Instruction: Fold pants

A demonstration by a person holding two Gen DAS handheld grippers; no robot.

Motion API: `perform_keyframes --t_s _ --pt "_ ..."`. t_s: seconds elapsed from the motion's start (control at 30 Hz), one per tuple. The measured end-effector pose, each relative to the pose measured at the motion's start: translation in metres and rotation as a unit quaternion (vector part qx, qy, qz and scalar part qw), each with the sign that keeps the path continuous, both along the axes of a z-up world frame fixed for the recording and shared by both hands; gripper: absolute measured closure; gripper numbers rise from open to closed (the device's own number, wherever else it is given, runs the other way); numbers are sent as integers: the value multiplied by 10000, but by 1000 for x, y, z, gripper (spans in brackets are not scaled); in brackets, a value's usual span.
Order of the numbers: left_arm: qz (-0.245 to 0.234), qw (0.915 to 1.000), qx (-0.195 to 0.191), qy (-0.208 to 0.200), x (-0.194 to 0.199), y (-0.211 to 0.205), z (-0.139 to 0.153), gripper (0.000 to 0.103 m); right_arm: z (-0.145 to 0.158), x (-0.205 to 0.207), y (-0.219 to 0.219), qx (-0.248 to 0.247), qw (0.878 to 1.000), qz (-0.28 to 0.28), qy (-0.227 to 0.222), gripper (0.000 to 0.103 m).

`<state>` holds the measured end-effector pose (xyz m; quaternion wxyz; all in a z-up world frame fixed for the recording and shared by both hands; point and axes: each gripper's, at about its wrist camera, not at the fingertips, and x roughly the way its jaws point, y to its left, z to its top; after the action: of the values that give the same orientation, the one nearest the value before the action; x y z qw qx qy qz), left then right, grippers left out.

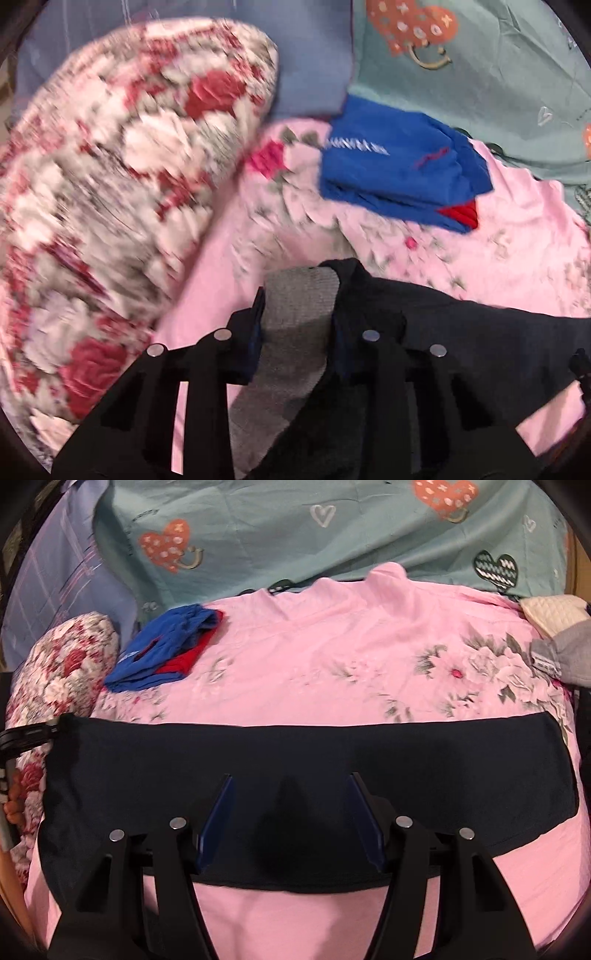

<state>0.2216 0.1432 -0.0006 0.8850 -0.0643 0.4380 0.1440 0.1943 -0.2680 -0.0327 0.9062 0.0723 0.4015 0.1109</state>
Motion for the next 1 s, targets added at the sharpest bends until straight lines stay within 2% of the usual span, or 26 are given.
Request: perform_keyframes --t_s 0.07,0.13,0.23,0.27,0.3,0.37,0.47,0.53,0.57,0.6,0.63,0.67,0.73,0.77,0.8,0.83,0.87,0.9,0.93,0.97,1.0 --pt "213 9997 124 82 8 8 -7 72 -10 12 -14 17 9997 -172 165 40" --pt "265 9992 84 295 15 16 -24 71 -19 21 -27 -76 9987 -360 351 40" --pt "228 9959 453 745 18 18 -53 55 -25 28 -75 -172 9932 -1043 480 40" --pt "276 9960 474 708 13 20 -52 47 -24 27 -94 -186 9898 -1336 464 39" --pt "345 9969 397 581 5 24 -47 33 -21 27 -120 -207 9842 -1700 442 32" --pt "354 9990 160 218 -18 28 -28 17 -17 30 -154 -457 9768 -2036 477 16" --pt "161 9998 90 -121 -48 23 -11 12 -11 38 -186 -1150 9637 -2391 301 16" --pt "-9 9999 83 -60 -64 17 -13 11 -20 52 -204 -702 9729 -2139 526 17" --pt "-45 10000 67 -5 -70 16 -16 11 -27 60 -206 -460 9765 -1965 758 27" --pt "-44 9999 88 94 -77 15 -23 11 -34 70 -202 -557 9762 -1871 950 49" --pt "27 9997 137 197 -83 17 -29 11 -31 73 -198 -616 9799 -1728 780 71" --pt "106 9995 141 245 -85 20 -34 11 -29 77 -197 -531 9823 -1632 755 87" --pt "257 9992 51 298 -96 28 -42 11 -22 80 -198 -571 9790 -1890 507 87" --pt "314 9989 25 341 -100 31 -44 11 -23 81 -197 -708 9745 -2103 341 82" --pt "380 9985 -35 401 -105 36 -47 11 -29 82 -194 -992 9690 -2232 372 60" --pt "406 9982 -151 412 -110 41 -48 11 -34 84 -189 -1346 9615 -2364 378 45" --pt "417 9980 -263 402 -115 44 -48 11 -36 82 -184 -1802 9490 -2575 264 19" --pt "397 9979 -342 377 -123 47 -47 11 -34 79 -180 -2260 9364 -2668 314 12" --pt "378 9981 -322 375 -128 48 -46 11 -29 72 -178 -2418 9321 -2681 305 12" --pt "361 9982 -275 392 -135 48 -46 11 -24 62 -175 -2488 9303 -2683 255 12" --pt "328 9982 -248 431 -142 49 -46 11 -14 39 -172 -2450 9355 -2540 187 12"
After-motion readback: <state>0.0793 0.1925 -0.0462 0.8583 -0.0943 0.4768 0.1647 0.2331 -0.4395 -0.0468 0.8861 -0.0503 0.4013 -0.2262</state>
